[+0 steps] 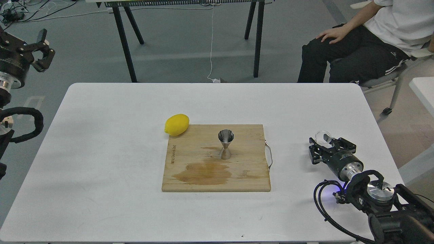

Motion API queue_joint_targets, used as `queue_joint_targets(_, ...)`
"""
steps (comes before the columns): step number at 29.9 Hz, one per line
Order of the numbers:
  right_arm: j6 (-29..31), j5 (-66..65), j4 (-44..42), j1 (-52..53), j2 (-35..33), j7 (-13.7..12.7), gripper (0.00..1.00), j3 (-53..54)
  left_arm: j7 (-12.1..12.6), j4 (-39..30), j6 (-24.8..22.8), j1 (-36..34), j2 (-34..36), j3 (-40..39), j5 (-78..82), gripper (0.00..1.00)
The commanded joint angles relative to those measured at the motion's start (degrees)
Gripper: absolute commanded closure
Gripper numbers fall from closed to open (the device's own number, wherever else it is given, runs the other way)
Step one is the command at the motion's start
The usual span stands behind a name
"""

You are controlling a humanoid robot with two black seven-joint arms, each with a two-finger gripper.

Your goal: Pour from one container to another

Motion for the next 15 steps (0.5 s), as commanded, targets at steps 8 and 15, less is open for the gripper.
queue_joint_targets(8, -0.01, -0.07, -1.17, -0.09, 0.07, 0.09, 0.42, -0.15, 0.00, -0.08, -0.07, 0.00, 0.02, 0.00, -0.07, 0.00)
queue_joint_targets(15, 0.69, -0.07, -1.18, -0.09, 0.07, 0.09, 0.57, -0.32, 0.00, -0.08, 0.02, 0.00, 0.02, 0.00, -0.07, 0.00)
